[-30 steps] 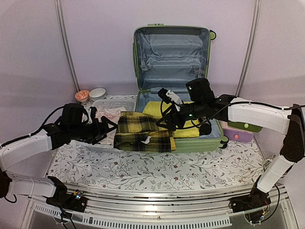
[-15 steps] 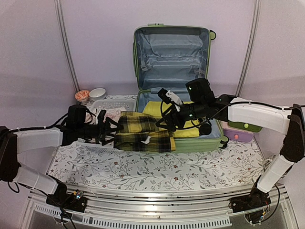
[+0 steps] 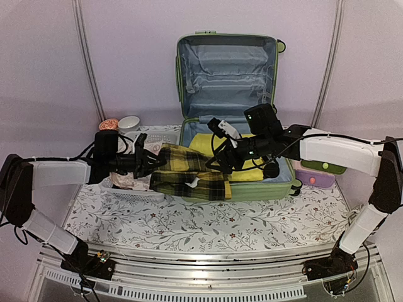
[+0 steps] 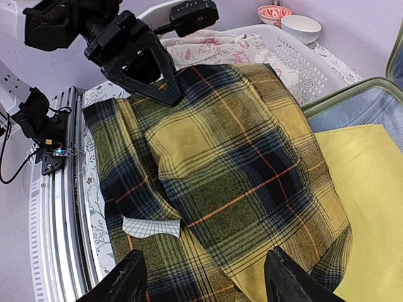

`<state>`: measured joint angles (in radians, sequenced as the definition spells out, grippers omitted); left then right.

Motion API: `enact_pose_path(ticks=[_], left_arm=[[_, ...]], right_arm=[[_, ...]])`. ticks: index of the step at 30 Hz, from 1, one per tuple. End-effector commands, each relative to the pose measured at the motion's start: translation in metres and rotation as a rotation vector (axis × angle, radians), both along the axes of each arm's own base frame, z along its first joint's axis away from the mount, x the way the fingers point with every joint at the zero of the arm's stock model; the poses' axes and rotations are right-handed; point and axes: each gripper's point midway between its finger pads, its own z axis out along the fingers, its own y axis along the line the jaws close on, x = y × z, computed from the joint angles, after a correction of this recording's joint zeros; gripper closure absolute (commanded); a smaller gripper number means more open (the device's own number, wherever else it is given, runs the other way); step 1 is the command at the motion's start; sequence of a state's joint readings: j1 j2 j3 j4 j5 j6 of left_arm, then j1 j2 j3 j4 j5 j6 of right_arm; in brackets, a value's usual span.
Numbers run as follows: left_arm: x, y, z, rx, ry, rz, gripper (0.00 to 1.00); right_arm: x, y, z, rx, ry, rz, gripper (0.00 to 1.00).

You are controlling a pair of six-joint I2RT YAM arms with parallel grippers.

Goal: Open, take out, and arrange the luggage
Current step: Pick up the clothes from the opened luggage, then place the clothes in the bin.

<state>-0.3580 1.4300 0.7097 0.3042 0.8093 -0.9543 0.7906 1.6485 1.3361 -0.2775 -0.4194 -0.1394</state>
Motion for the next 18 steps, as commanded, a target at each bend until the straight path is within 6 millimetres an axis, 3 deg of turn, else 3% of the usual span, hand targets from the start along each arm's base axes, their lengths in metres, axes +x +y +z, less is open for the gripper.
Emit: enact_pose_path(ticks=[1,3,8,14,18], left_arm=[[0.025,0.007,0.027,0.088,-0.162,0.033,0.92],[0.030,0.014,0.042,0.121,-0.211,0.044,1.00],[0.039,0.057,0.065,0.267,-0.288,0.101,1.00],[0.053,0.141,0.033,0.604,-0.202,0.200,1.00],[0.065,0.172,0.010,0.833,-0.183,0.191,1.00]], right_arm=[[0.001,-0.007,0.010,-0.001,-0.027,-0.020,0.35],[-0.001,-0.010,0.011,-0.003,-0.029,-0.021,0.35],[-0.002,-0.013,0.006,-0.016,-0.028,-0.030,0.35],[-0.002,-0.011,0.006,-0.012,-0.027,-0.022,0.35],[-0.002,-0.012,0.012,-0.010,-0.038,-0.017,0.35]])
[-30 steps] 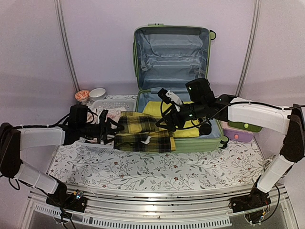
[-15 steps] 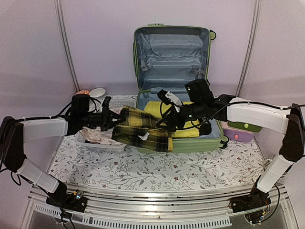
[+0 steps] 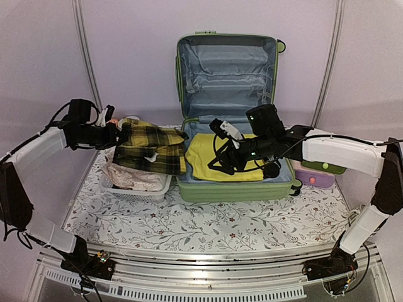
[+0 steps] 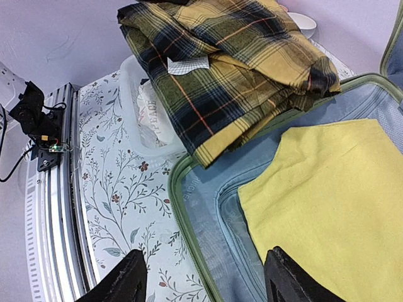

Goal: Open, take out, and arrange the luggage
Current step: Place the clothes in the bin.

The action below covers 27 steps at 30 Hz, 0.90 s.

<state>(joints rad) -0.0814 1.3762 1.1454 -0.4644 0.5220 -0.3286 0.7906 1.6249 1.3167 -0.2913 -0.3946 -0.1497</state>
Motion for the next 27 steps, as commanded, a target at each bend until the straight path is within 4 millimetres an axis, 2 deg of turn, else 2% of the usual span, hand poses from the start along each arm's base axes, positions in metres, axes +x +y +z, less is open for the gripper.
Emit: enact_pose_path(ticks=[1,4,7,13,19,25,26,27], left_arm=[[-0.001,0.043,-0.046,0.335,0.098,0.009,1.00],[0.011,0.054,-0.062,0.404,0.133,0.027,1.00],[0.019,0.049,-0.071,0.411,0.171,-0.025,1.00],[0.024,0.061,-0.070,0.511,0.180,-0.041,1.00],[0.032,0.086,-0.077,0.641,0.218,0.031,1.00],[0.040,0.082,-0.081,0.609,0.229,0.037,1.00],[0.041,0.081,-0.081,0.598,0.232,0.043,0.96],[0.042,0.079,-0.079,0.579,0.231,0.047,0.85]], right_arm=[[-0.001,-0.005,0.015,0.006,-0.029,-0.003,0.35],[-0.001,-0.006,0.018,0.000,-0.034,-0.001,0.35],[-0.002,-0.007,0.022,0.001,-0.042,-0.001,0.35],[-0.002,-0.007,0.023,0.003,-0.040,-0.002,0.35],[0.000,-0.007,0.025,0.003,-0.042,-0.007,0.35],[0.001,-0.008,0.025,0.000,-0.046,-0.016,0.35],[0.001,-0.008,0.025,-0.001,-0.046,-0.017,0.35],[0.001,-0.008,0.024,-0.001,-0.045,-0.016,0.35]])
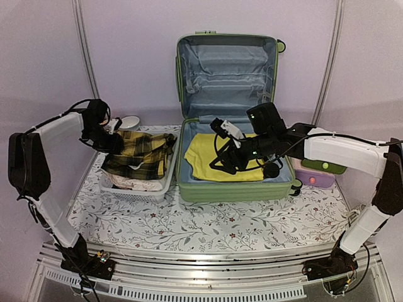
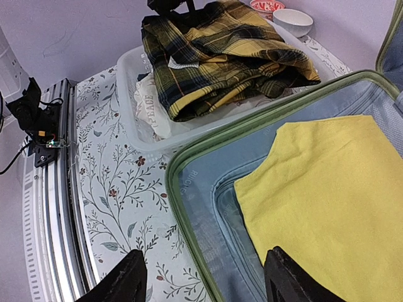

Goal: Open, take out, and arrange the luggage
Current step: Place the clothes in the bin, then adjust the clothes in the bin.

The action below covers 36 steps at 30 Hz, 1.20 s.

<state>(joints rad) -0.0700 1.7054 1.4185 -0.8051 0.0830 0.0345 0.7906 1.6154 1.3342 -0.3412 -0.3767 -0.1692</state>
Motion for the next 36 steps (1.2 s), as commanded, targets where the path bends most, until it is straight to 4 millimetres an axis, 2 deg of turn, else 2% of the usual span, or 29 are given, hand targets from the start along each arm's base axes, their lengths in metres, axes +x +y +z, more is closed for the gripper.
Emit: enact_pose_path(ticks=[1,2,5,6,7,8,9,15,17,19,23,24,26,28,31,33,36], left_arm=[[0.009,0.003,0.009,-0.011,-0.014,0.044,0.72],[0.009,0.003,0.011,-0.017,-0.019,0.056,0.60],[0.009,0.009,0.027,-0.007,-0.063,0.106,0.38],[0.008,0.011,0.035,-0.005,-0.086,0.121,0.26],[0.007,0.013,0.045,-0.001,-0.110,0.136,0.08],[0.005,0.016,0.056,0.007,-0.141,0.152,0.03],[0.003,0.019,0.067,0.015,-0.173,0.168,0.02],[-0.020,0.033,0.129,0.014,-0.393,0.243,0.02],[-0.032,0.026,0.141,-0.034,-0.454,0.217,0.02],[-0.044,0.010,0.148,-0.115,-0.495,0.154,0.08],[-0.067,-0.026,0.145,-0.322,-0.493,0.044,0.23],[-0.071,-0.034,0.144,-0.371,-0.488,0.020,0.27],[-0.079,-0.050,0.138,-0.455,-0.465,-0.028,0.30],[-0.084,-0.058,0.134,-0.508,-0.460,-0.048,0.31],[-0.089,-0.069,0.126,-0.571,-0.455,-0.073,0.33],[-0.089,-0.075,0.120,-0.595,-0.442,-0.081,0.38],[-0.083,-0.083,0.109,-0.605,-0.414,-0.090,0.67]], right_arm=[[0.002,-0.003,0.022,0.029,-0.037,-0.010,0.35],[0.002,-0.003,0.021,0.028,-0.035,-0.011,0.35],[0.001,-0.003,0.022,0.031,-0.036,-0.013,0.35],[0.001,-0.004,0.023,0.030,-0.037,-0.014,0.35],[0.001,-0.004,0.023,0.031,-0.040,-0.017,0.35],[0.001,-0.005,0.024,0.030,-0.042,-0.018,0.35],[0.001,-0.006,0.024,0.030,-0.046,-0.021,0.35],[0.006,-0.012,0.031,0.037,-0.079,-0.067,0.35],[0.009,-0.017,0.036,0.051,-0.102,-0.101,0.35],[0.011,-0.023,0.044,0.070,-0.129,-0.142,0.33],[0.014,-0.039,0.059,0.114,-0.166,-0.235,0.31],[0.013,-0.045,0.052,0.108,-0.155,-0.259,0.31],[0.013,-0.056,0.053,0.117,-0.155,-0.309,0.30],[0.010,-0.065,0.051,0.131,-0.123,-0.359,0.28],[0.004,-0.074,0.046,0.138,-0.051,-0.405,0.19],[0.000,-0.079,0.040,0.140,-0.015,-0.429,0.17],[-0.008,-0.088,0.032,0.162,0.016,-0.454,0.15]])
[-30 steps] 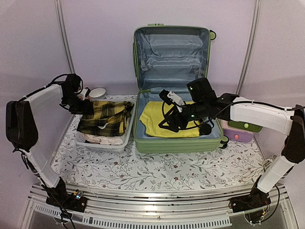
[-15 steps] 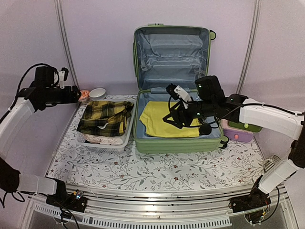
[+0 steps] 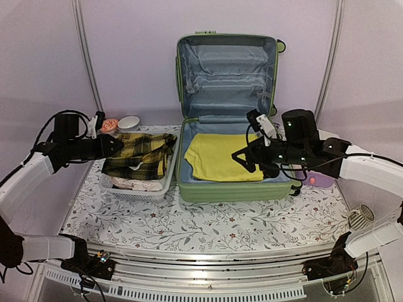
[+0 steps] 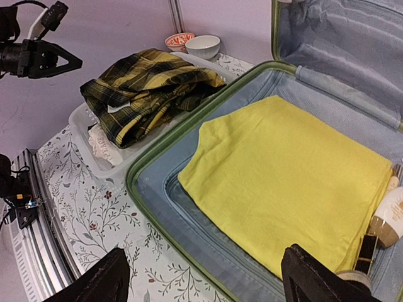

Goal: Open, take out, and arrange the luggage
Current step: Adjust the clothes in the bin.

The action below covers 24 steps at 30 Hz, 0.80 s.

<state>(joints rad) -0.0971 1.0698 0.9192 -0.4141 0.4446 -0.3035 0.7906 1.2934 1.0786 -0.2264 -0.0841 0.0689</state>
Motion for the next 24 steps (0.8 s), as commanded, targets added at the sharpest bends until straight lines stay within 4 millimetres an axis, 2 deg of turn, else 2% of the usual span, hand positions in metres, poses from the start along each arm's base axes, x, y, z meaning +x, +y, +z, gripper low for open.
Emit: enact_pose_path(ticks=[1,3,4,8,10,14,18,20,21,24], left_arm=[[0.010,-0.023,0.008,-0.070,-0.041,-0.076,0.77],[0.018,-0.030,0.004,-0.069,-0.023,-0.092,0.96],[0.023,-0.033,0.001,-0.064,-0.016,-0.100,1.00],[0.043,-0.044,-0.022,-0.033,0.044,-0.096,1.00],[0.053,-0.047,-0.043,-0.039,0.086,-0.081,1.00],[0.066,-0.037,-0.101,-0.018,0.189,0.019,1.00],[0.061,-0.036,-0.157,0.001,0.299,0.029,1.00],[0.057,-0.040,-0.165,-0.010,0.320,0.009,1.00],[0.056,-0.043,-0.162,-0.012,0.316,-0.003,1.00],[0.053,-0.047,-0.134,0.014,0.261,-0.025,1.00]], right_arm=[[-0.009,-0.020,-0.010,0.053,0.069,-0.084,0.15],[-0.013,-0.023,-0.014,0.062,0.082,-0.089,0.15],[-0.015,-0.024,-0.014,0.066,0.087,-0.082,0.15],[-0.027,-0.027,-0.014,0.098,0.117,-0.062,0.17],[-0.034,-0.029,-0.014,0.121,0.136,-0.056,0.18],[-0.039,-0.037,-0.022,0.141,0.165,-0.086,0.18],[-0.040,-0.041,-0.028,0.149,0.192,-0.113,0.18],[-0.039,-0.041,-0.030,0.145,0.207,-0.123,0.18],[-0.038,-0.041,-0.031,0.143,0.214,-0.130,0.19],[-0.036,-0.042,-0.034,0.135,0.235,-0.154,0.19]])
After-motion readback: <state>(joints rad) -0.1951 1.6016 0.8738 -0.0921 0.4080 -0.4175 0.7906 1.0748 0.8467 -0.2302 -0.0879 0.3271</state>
